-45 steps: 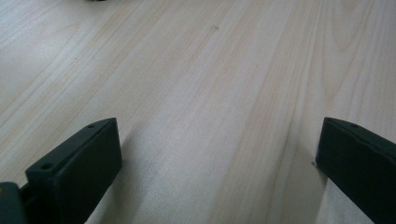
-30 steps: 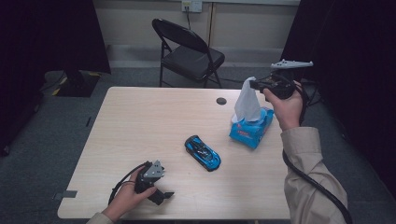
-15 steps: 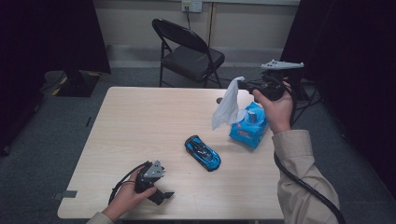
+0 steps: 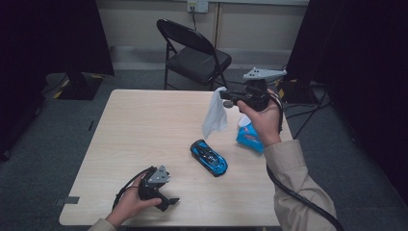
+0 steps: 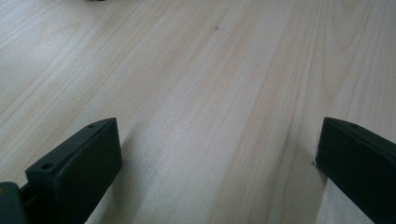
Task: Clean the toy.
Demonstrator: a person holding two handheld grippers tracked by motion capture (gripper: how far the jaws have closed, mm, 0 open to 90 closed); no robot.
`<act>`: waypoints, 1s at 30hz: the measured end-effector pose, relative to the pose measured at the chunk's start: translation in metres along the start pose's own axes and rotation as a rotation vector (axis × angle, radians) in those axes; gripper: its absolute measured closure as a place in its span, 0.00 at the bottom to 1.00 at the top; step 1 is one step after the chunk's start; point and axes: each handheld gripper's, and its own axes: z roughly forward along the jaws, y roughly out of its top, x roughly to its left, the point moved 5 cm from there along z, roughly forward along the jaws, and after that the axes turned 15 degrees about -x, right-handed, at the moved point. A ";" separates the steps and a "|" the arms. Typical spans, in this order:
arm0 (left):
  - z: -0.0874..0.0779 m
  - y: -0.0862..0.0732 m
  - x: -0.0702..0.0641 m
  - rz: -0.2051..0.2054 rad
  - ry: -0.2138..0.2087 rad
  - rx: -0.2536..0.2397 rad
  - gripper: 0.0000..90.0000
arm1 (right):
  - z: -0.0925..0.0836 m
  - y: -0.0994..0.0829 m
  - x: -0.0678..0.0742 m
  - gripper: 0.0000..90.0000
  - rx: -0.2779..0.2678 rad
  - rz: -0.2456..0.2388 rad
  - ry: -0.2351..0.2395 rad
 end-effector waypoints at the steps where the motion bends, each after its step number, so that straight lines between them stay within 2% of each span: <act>1: 0.000 0.000 0.000 0.001 0.001 0.001 0.00 | 0.003 -0.001 0.004 1.00 0.001 0.000 0.015; 14: 0.000 0.001 -0.001 -0.013 0.028 0.010 0.01 | 0.024 -0.015 0.042 1.00 0.009 0.000 0.123; 16: -0.003 0.003 0.000 -0.003 0.028 0.014 0.06 | 0.027 -0.016 0.048 1.00 0.013 -0.009 0.138; 18: -0.006 0.004 0.001 -0.013 0.031 0.009 0.21 | 0.030 -0.020 0.056 1.00 0.018 -0.016 0.156; 19: -0.007 0.005 0.002 -0.015 0.029 0.004 0.23 | 0.032 -0.022 0.059 1.00 0.020 -0.016 0.163; 21: -0.009 0.005 0.003 -0.018 0.037 0.000 0.16 | 0.036 -0.026 0.064 1.00 0.021 -0.008 0.177; 23: -0.013 0.007 0.005 -0.025 0.041 -0.009 0.20 | 0.038 -0.031 0.068 1.00 0.021 0.001 0.189; 24: -0.016 0.008 0.006 -0.030 0.045 -0.016 0.18 | 0.040 -0.033 0.070 1.00 0.023 0.004 0.198; 30: -0.032 0.018 0.015 -0.079 0.068 -0.081 0.17 | 0.050 -0.048 0.087 1.00 0.040 0.017 0.249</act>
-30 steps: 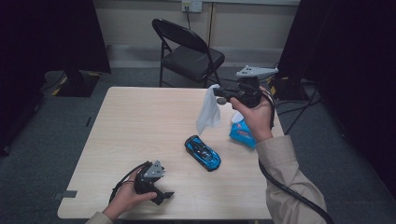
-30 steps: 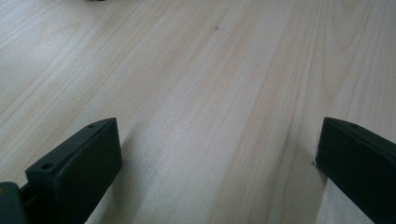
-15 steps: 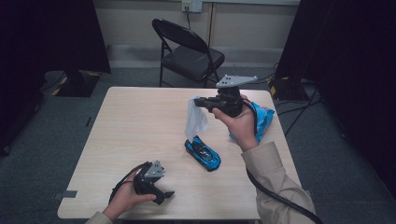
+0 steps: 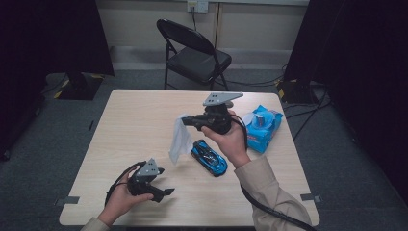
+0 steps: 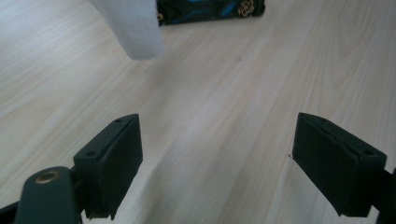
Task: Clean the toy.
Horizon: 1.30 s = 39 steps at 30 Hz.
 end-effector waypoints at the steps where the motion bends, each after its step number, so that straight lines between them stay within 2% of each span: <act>1: -0.001 0.001 0.001 -0.003 0.004 -0.004 0.17 | 0.003 -0.003 0.003 1.00 0.008 -0.003 0.008; 12: -0.016 0.009 0.010 0.001 0.037 -0.048 0.19 | 0.021 -0.032 0.025 1.00 0.044 0.030 0.083; 18: -0.025 0.018 0.016 -0.006 0.066 -0.109 0.21 | 0.028 -0.046 0.034 1.00 0.063 0.043 0.116; 21: -0.028 0.021 0.018 -0.010 0.068 -0.132 0.23 | 0.030 -0.051 0.037 1.00 0.072 0.045 0.128; 23: -0.030 0.023 0.019 0.002 0.067 -0.143 0.27 | 0.033 -0.056 0.040 1.00 0.082 0.049 0.138; 30: -0.031 0.026 0.022 0.005 0.069 -0.191 0.41 | 0.039 -0.067 0.054 1.00 0.094 0.072 0.188; 32: -0.030 0.025 0.022 0.009 0.058 -0.176 0.49 | 0.039 -0.069 0.057 1.00 0.095 0.080 0.201; 34: -0.031 0.024 0.022 0.042 0.081 -0.156 0.58 | 0.040 -0.074 0.059 1.00 0.103 0.081 0.202; 35: -0.031 0.024 0.022 0.038 0.073 -0.156 0.59 | 0.039 -0.077 0.058 1.00 0.105 0.084 0.198; 36: -0.030 0.023 0.020 0.009 0.047 -0.152 0.60 | 0.038 -0.079 0.057 1.00 0.106 0.086 0.193; 39: -0.030 0.019 0.020 -0.003 0.055 -0.126 0.65 | 0.035 -0.090 0.050 1.00 0.117 0.108 0.172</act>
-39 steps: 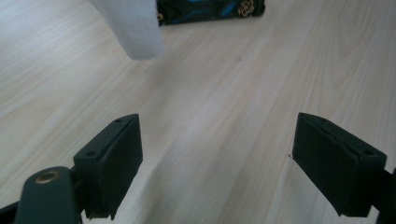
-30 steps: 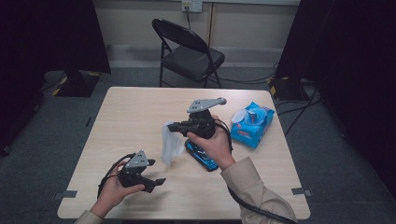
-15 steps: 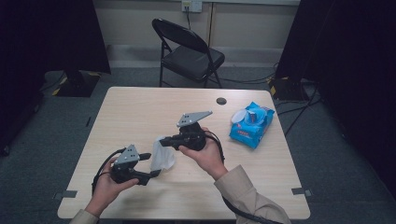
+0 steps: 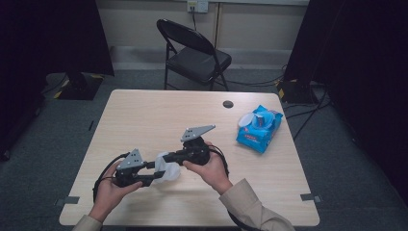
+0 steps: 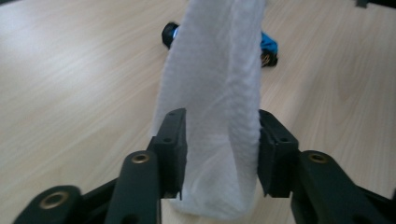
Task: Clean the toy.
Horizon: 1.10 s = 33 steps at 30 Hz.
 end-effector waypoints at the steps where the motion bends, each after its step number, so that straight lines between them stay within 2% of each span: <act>1: 0.000 -0.001 0.000 -0.016 -0.004 0.000 0.67 | -0.002 -0.005 -0.003 1.00 0.001 0.013 -0.004; 2: 0.001 -0.002 0.001 -0.019 0.002 0.006 0.69 | -0.003 -0.008 -0.006 1.00 -0.001 0.023 -0.010; 4: 0.002 -0.004 -0.002 -0.053 -0.017 0.037 0.77 | -0.007 -0.015 -0.011 1.00 0.005 0.031 -0.026; 6: 0.004 -0.005 -0.002 -0.067 0.000 0.052 0.82 | -0.010 -0.021 -0.016 0.99 0.004 0.037 -0.038; 8: 0.006 -0.006 -0.002 -0.056 0.008 0.074 0.88 | -0.014 -0.027 -0.020 0.94 0.000 0.040 -0.062; 12: 0.009 -0.009 -0.001 -0.048 0.025 0.091 0.93 | -0.024 -0.041 -0.027 0.69 0.005 -0.006 -0.129; 13: 0.009 -0.009 -0.001 -0.040 0.029 0.098 0.94 | -0.027 -0.043 -0.028 0.57 -0.001 -0.020 -0.152; 14: 0.010 -0.010 -0.002 -0.046 0.030 0.100 0.94 | -0.031 -0.045 -0.030 0.51 -0.001 -0.035 -0.182; 17: 0.011 -0.012 -0.002 -0.049 0.025 0.109 0.94 | -0.044 -0.049 -0.035 0.33 -0.015 -0.055 -0.237; 19: 0.012 -0.014 -0.003 -0.059 0.024 0.114 0.94 | -0.057 -0.054 -0.040 0.26 -0.011 -0.073 -0.292; 22: 0.014 -0.018 -0.003 -0.071 0.022 0.128 0.94 | -0.075 -0.062 -0.046 0.25 -0.003 -0.107 -0.346; 25: 0.016 -0.021 -0.003 -0.076 0.021 0.144 0.94 | -0.095 -0.073 -0.055 0.22 0.005 -0.123 -0.420; 29: 0.019 -0.027 -0.003 -0.080 0.026 0.163 0.91 | -0.114 -0.091 -0.067 0.19 0.015 -0.110 -0.510; 31: 0.020 -0.029 -0.003 -0.076 0.029 0.177 0.91 | -0.117 -0.100 -0.072 0.18 0.029 -0.108 -0.532; 33: 0.021 -0.030 -0.004 -0.076 0.026 0.186 0.91 | -0.116 -0.108 -0.076 0.18 0.056 -0.103 -0.530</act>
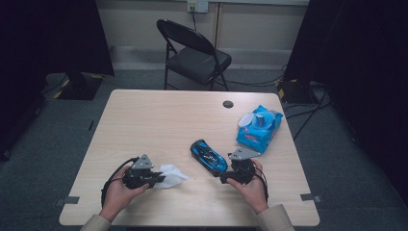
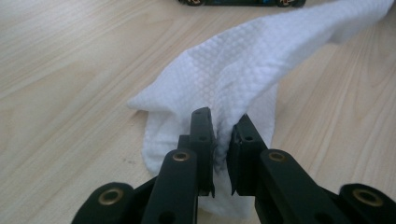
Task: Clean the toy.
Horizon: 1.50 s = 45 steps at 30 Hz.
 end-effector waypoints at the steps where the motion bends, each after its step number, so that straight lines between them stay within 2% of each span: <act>1: 0.000 0.000 0.000 -0.001 -0.002 0.003 0.91 | 0.002 -0.003 0.000 0.18 0.009 0.009 0.006; 8: 0.002 -0.004 0.000 -0.012 -0.010 0.007 0.90 | 0.015 -0.018 0.001 0.17 0.057 -0.011 0.005; 12: 0.002 -0.006 0.000 -0.009 -0.014 0.015 0.89 | 0.019 -0.017 0.003 0.17 0.064 -0.027 0.008; 16: 0.003 -0.007 0.000 -0.016 -0.014 0.018 0.88 | 0.024 -0.018 0.004 0.20 0.103 -0.042 0.013; 20: 0.003 -0.008 0.000 -0.025 -0.014 0.015 0.86 | 0.025 -0.019 0.005 0.22 0.113 -0.032 0.022; 24: 0.002 -0.009 -0.001 -0.042 -0.017 0.002 0.77 | 0.024 -0.018 0.003 0.28 0.105 -0.019 0.010; 26: 0.001 -0.008 0.000 -0.030 -0.001 -0.001 0.65 | 0.024 -0.018 0.003 0.28 0.105 -0.019 0.010; 29: 0.001 -0.008 0.001 -0.034 0.005 -0.015 0.56 | 0.024 -0.018 0.003 0.28 0.105 -0.019 0.010; 37: -0.003 -0.005 0.000 -0.055 0.003 -0.022 0.51 | 0.024 -0.018 0.003 0.28 0.105 -0.019 0.010; 41: -0.010 0.000 0.001 -0.071 0.008 -0.056 0.48 | 0.024 -0.018 0.003 0.28 0.105 -0.019 0.010; 45: -0.015 0.002 0.002 -0.110 0.008 -0.081 0.46 | 0.024 -0.018 0.003 0.28 0.105 -0.019 0.010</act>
